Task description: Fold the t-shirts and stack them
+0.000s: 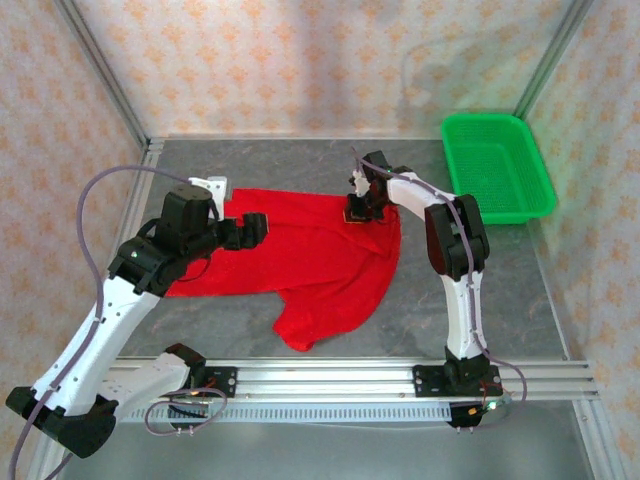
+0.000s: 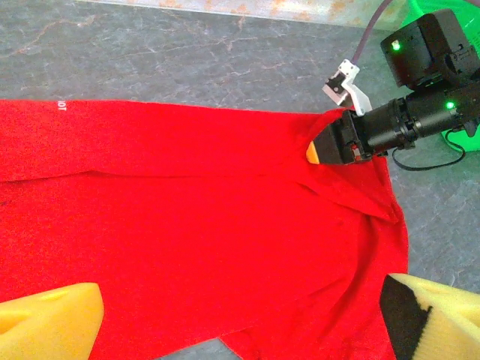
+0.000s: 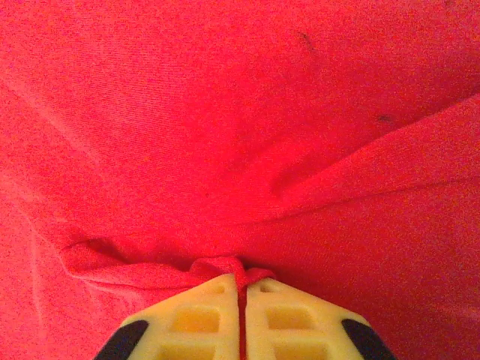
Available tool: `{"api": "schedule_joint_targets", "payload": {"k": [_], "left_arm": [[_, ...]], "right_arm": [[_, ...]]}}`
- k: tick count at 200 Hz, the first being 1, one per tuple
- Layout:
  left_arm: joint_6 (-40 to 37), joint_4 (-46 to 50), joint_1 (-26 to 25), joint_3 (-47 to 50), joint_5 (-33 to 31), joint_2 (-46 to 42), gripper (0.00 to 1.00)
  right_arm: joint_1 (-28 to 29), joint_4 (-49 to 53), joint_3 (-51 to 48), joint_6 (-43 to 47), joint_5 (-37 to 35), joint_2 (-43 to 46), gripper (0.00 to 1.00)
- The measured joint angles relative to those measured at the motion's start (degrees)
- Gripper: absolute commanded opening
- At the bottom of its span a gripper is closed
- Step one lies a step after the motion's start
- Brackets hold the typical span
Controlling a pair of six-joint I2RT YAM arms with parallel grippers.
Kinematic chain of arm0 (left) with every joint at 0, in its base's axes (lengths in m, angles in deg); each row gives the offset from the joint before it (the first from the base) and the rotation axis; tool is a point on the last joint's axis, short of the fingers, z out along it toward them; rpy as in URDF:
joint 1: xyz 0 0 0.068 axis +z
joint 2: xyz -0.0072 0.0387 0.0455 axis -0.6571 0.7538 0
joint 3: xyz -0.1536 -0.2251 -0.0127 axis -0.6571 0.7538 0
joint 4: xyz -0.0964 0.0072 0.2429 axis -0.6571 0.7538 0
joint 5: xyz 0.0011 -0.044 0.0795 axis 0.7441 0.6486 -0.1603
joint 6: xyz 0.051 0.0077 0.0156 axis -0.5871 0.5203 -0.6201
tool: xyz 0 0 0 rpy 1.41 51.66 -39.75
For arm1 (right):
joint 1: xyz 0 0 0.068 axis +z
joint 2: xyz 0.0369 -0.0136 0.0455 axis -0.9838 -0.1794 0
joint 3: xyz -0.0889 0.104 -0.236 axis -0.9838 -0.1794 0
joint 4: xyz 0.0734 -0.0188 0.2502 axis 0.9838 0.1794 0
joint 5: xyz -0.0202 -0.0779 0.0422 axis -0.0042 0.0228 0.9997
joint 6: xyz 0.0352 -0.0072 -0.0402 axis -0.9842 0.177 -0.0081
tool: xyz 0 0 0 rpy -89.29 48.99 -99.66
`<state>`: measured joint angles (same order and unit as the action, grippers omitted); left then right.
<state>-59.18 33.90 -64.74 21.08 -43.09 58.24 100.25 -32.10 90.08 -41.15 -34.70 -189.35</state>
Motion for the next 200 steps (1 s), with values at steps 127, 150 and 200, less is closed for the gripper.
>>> {"api": "schedule_joint_targets", "payload": {"k": [127,150,200], "left_arm": [[0.0,0.59,0.0,3.15,-1.51,0.04,0.96],[0.0,0.52,0.0,4.31,-1.7,0.17,0.96],[0.0,0.61,0.0,6.03,-2.73,0.28,0.97]], "right_arm": [[6.05,-4.9,-13.46,-5.6,1.14,10.56,0.06],[7.82,-5.84,-15.26,-7.96,2.54,10.56,0.21],[10.86,-8.66,-20.46,-13.14,6.27,13.29,0.43]]}}
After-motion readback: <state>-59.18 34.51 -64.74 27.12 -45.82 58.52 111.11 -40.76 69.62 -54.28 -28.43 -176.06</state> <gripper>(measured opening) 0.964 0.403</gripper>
